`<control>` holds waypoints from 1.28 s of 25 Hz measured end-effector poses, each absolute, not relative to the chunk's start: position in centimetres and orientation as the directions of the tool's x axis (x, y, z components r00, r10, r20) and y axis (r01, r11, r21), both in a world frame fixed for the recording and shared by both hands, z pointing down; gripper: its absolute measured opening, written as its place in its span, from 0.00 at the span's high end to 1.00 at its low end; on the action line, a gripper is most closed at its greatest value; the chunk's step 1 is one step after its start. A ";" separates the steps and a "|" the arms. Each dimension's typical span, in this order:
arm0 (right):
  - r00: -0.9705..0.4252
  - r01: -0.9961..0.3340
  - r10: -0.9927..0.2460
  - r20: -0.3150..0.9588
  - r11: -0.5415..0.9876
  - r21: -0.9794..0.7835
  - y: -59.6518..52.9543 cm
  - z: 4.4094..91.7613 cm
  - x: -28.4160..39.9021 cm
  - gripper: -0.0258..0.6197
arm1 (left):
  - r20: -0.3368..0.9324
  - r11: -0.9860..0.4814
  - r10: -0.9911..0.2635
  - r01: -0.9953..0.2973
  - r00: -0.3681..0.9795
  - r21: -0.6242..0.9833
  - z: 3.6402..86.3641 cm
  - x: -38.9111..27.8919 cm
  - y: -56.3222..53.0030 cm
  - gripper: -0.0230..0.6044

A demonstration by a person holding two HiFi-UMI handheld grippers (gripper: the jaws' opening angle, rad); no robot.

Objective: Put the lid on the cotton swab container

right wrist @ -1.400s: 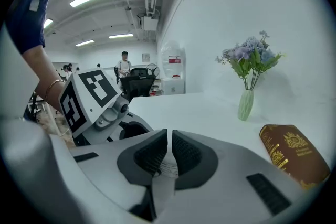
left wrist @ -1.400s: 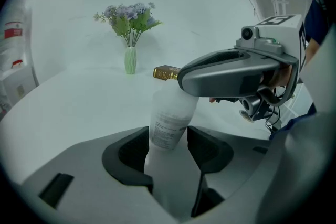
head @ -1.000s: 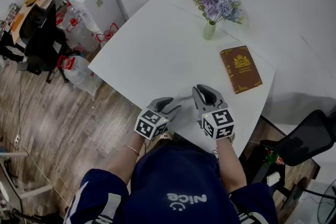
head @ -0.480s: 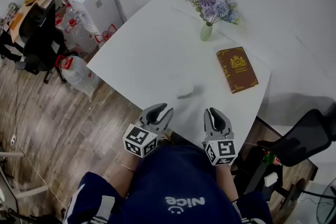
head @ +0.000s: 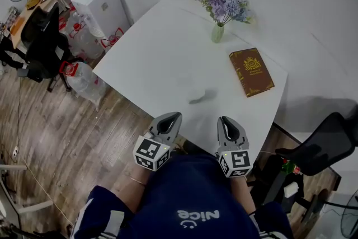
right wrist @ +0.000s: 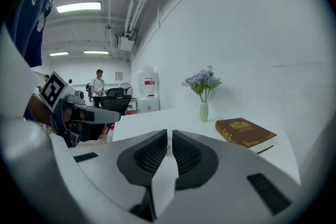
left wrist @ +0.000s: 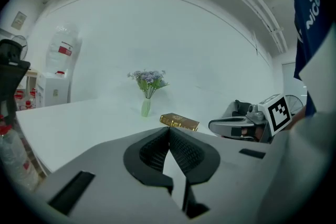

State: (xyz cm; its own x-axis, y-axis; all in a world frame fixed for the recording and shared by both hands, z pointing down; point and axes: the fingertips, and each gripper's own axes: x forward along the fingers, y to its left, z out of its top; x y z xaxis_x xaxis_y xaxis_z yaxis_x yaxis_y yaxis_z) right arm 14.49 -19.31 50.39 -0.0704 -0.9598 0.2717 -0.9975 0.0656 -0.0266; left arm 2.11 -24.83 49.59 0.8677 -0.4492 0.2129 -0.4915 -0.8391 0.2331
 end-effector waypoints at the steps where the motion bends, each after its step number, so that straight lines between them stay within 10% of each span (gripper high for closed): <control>1: -0.074 -0.997 -0.961 0.266 0.069 -0.028 -19.3 50.3 14.4 0.87 | 0.209 -0.842 -0.452 -0.493 0.867 0.221 49.3 2.2 -24.8 0.93; 32: -0.118 -0.992 -0.951 0.286 0.125 0.006 -19.9 50.9 11.5 0.87 | 0.229 -0.873 -0.418 -0.458 0.879 0.165 48.8 1.7 -24.0 0.93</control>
